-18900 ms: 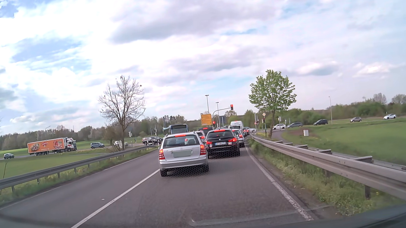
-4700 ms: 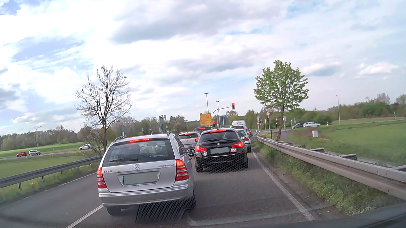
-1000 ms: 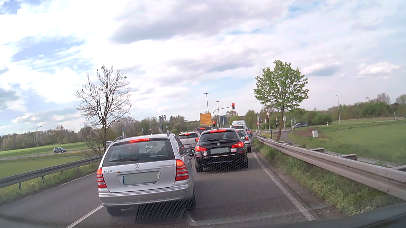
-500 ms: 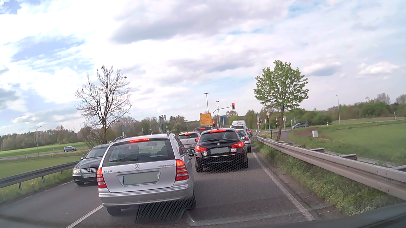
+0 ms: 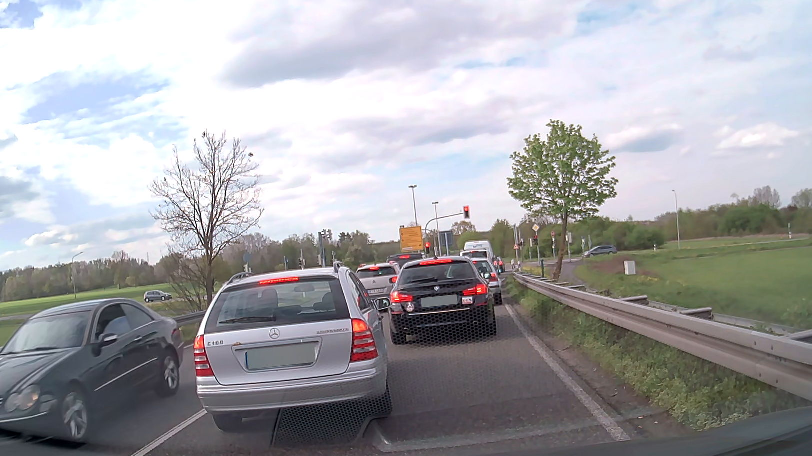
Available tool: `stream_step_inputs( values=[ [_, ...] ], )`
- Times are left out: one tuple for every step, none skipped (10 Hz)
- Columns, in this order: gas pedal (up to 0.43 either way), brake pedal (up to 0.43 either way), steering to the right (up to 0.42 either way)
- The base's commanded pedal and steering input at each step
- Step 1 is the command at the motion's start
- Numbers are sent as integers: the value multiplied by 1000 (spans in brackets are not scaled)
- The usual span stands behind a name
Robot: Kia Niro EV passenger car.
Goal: Follow the waypoints while adhering to traffic rules and regulations
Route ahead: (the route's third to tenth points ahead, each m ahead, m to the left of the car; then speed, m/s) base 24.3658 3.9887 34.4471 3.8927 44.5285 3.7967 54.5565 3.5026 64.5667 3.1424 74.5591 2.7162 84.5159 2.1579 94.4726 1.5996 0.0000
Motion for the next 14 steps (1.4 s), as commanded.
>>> stream_step_inputs(
  values=[
    [0,280,-10],
    [0,280,-10],
    [0,280,-10],
    [0,280,-10],
    [0,280,-10],
    [0,280,-10],
    [0,280,-10],
    [0,280,-10],
    [0,280,-10],
    [0,280,-10],
    [0,280,-10],
    [0,280,-10],
    [0,280,-10],
    [0,280,-10]
  ],
)
